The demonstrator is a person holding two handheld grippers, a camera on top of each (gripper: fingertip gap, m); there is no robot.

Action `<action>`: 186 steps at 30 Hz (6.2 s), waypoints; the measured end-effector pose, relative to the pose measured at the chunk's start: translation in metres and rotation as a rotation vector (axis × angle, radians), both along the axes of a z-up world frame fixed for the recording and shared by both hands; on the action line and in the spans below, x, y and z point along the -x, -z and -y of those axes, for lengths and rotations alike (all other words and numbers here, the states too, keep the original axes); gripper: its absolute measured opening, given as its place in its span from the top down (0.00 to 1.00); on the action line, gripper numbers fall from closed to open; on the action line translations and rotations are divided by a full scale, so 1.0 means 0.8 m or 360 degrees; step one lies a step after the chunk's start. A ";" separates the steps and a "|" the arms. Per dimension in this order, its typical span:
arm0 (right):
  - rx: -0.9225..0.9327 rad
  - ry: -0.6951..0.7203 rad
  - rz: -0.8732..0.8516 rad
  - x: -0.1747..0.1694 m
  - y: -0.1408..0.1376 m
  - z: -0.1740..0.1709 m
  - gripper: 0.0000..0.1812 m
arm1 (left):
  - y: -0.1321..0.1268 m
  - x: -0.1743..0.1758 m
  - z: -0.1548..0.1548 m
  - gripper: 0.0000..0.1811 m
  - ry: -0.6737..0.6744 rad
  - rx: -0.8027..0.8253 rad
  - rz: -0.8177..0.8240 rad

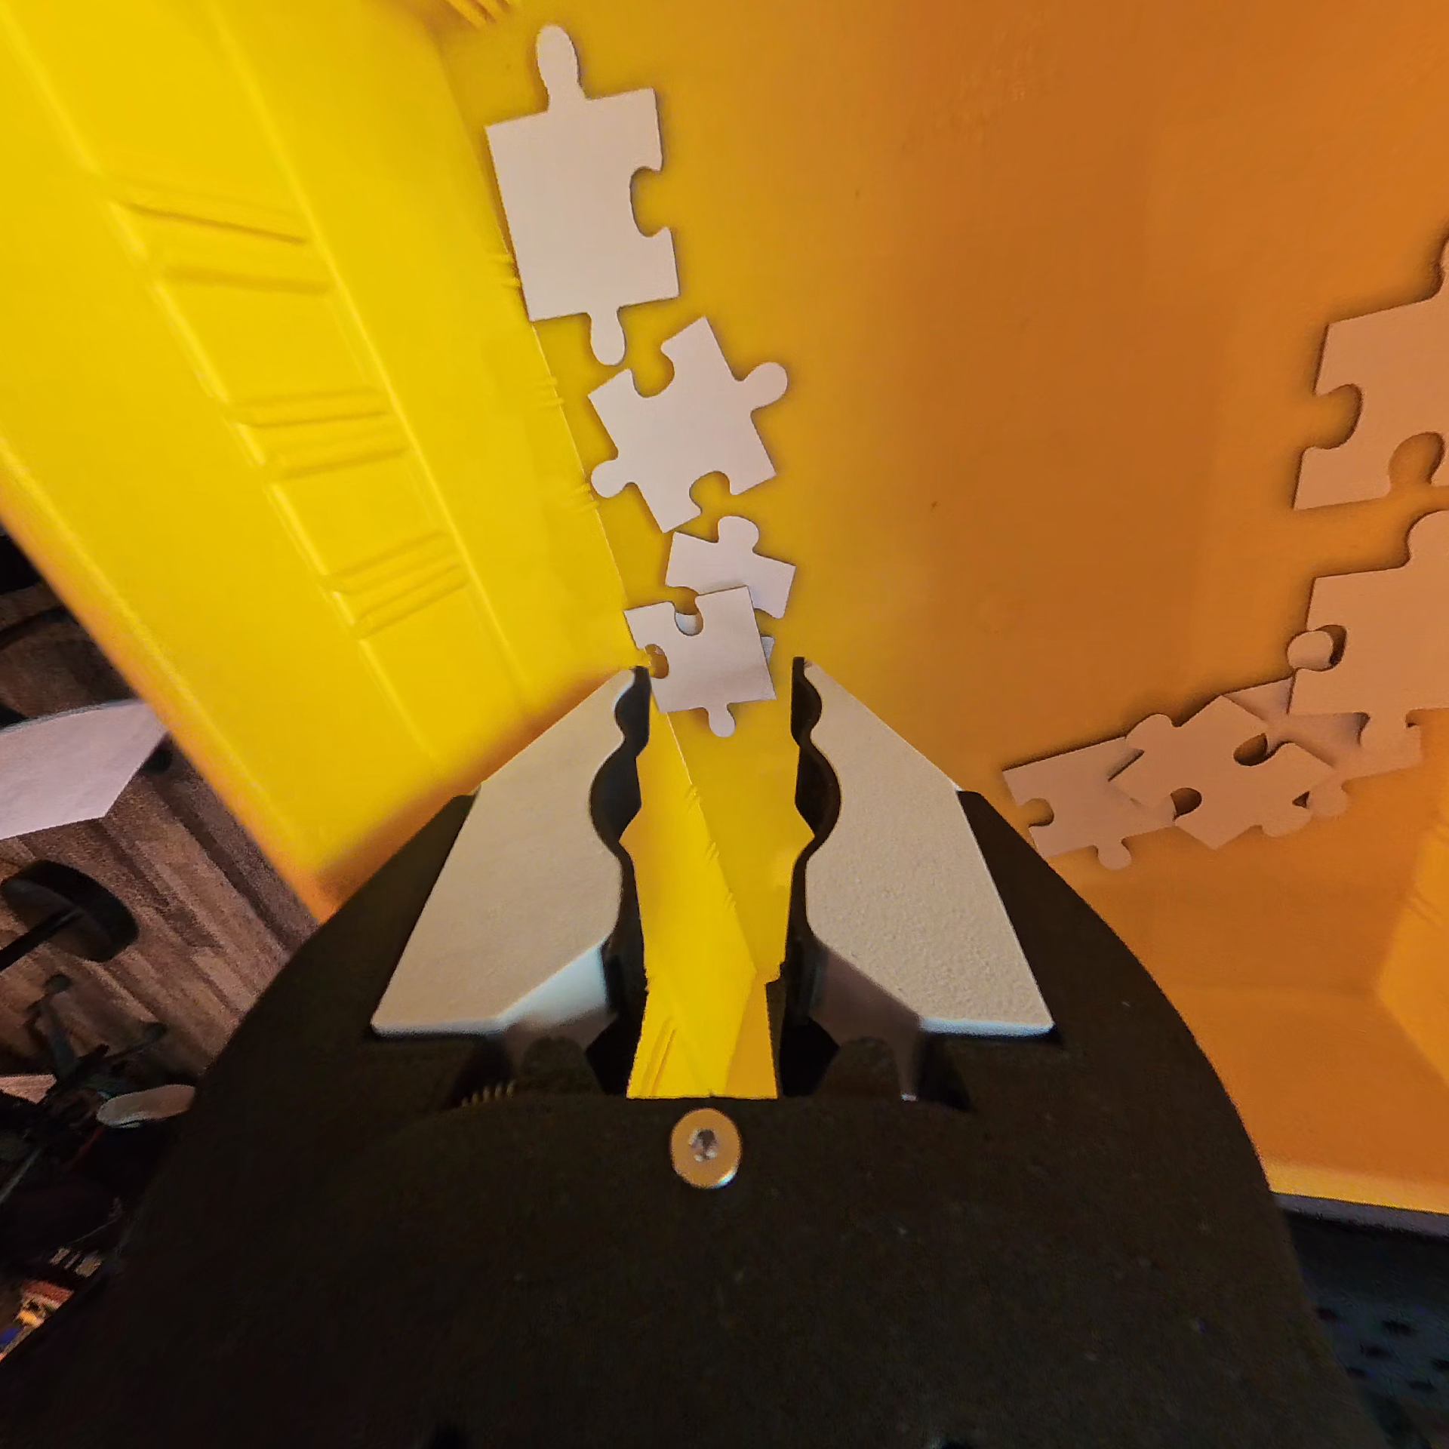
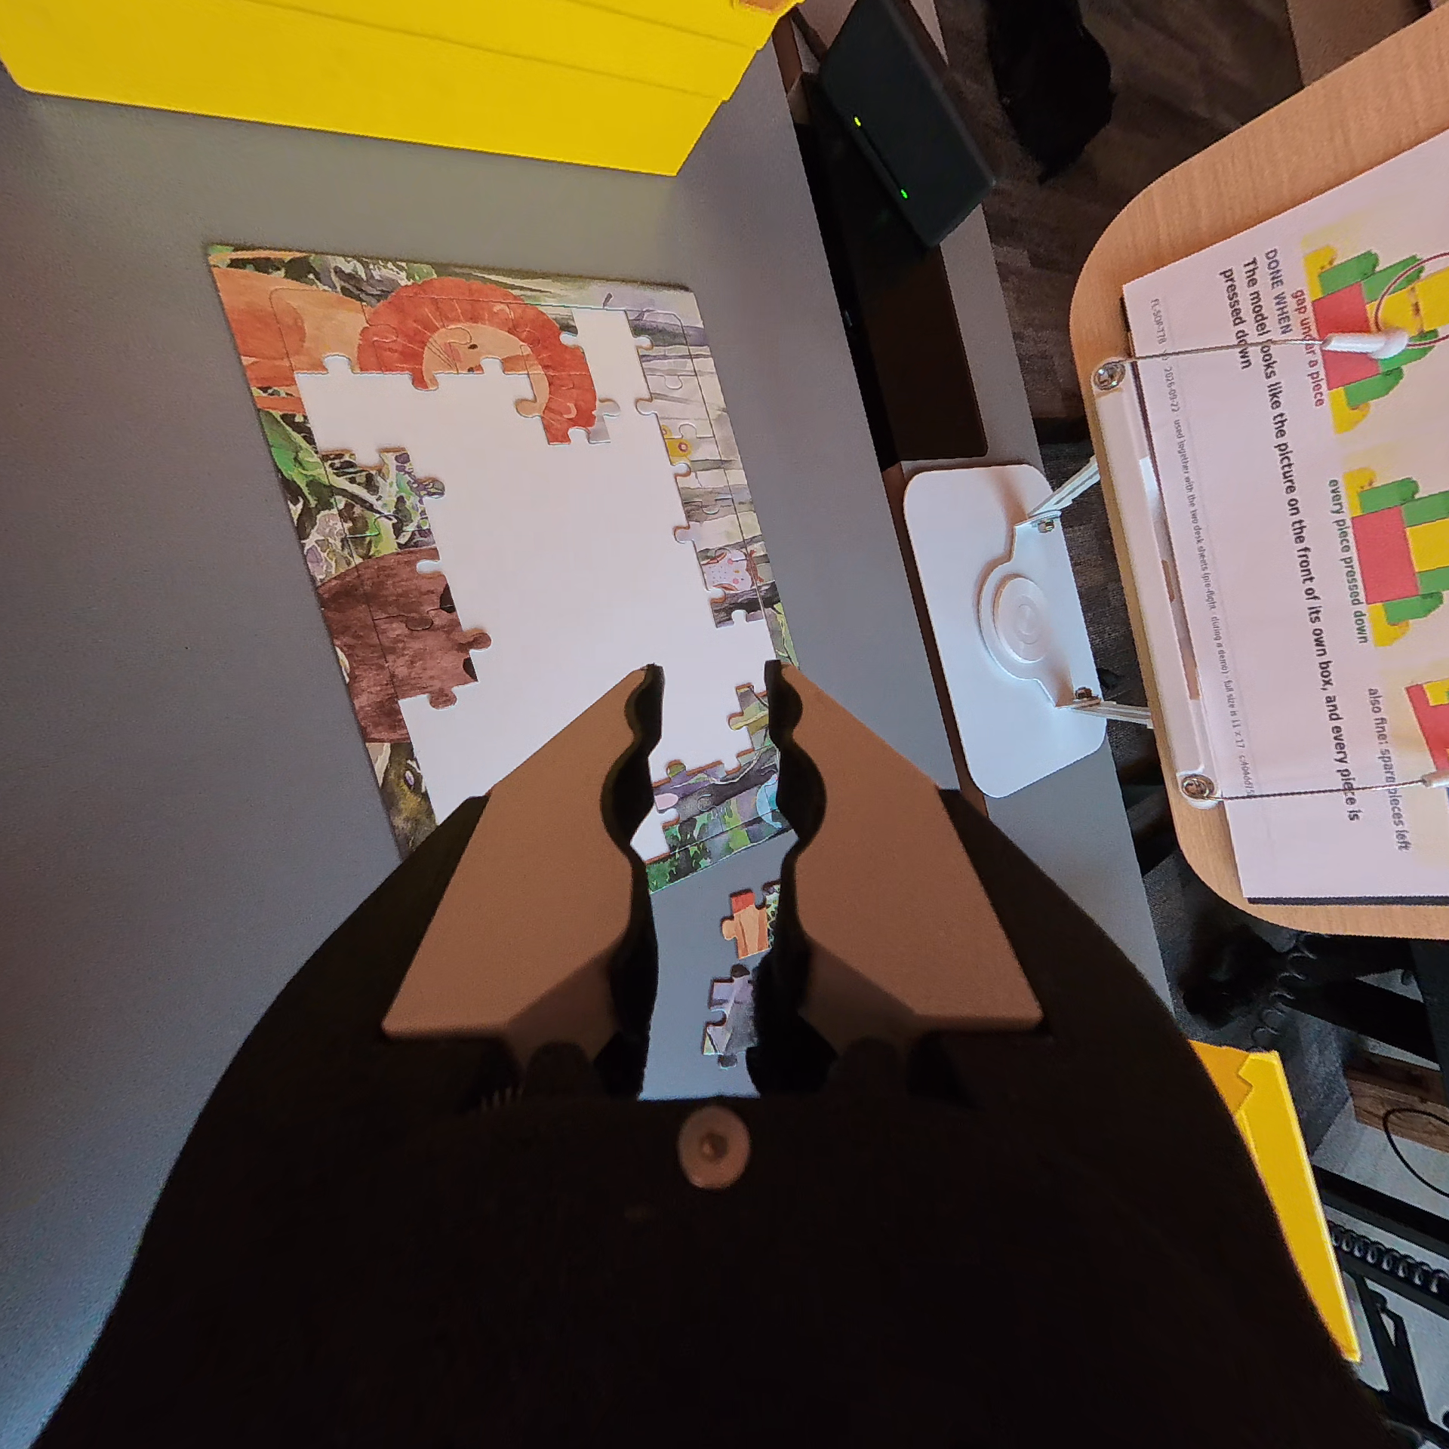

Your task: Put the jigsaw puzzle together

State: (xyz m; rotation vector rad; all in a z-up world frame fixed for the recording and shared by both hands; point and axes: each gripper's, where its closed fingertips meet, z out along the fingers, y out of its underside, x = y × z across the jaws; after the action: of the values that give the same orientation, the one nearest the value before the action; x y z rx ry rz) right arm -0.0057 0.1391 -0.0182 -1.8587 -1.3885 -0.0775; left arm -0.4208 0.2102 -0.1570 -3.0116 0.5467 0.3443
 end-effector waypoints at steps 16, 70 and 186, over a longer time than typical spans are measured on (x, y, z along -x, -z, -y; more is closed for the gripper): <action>0.0012 -0.0019 0.0083 0.003 0.006 0.006 0.86 | -0.001 -0.008 0.014 0.99 0.0009 0.0083 0.0102; 0.1103 -0.0354 -0.2201 0.126 -0.068 0.003 1.00 | -0.257 -0.330 0.100 0.82 0.0839 -0.0322 0.2512; 0.0673 -0.0002 -0.0160 -0.105 0.176 -0.020 0.90 | 0.002 -0.586 0.100 0.98 0.1033 0.0306 0.1539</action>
State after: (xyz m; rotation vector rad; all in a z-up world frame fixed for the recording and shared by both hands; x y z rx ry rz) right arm 0.0782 0.1553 -0.1592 -2.1690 -1.4139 0.3302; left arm 0.0483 0.1305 -0.1589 -2.4675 1.3464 -1.1507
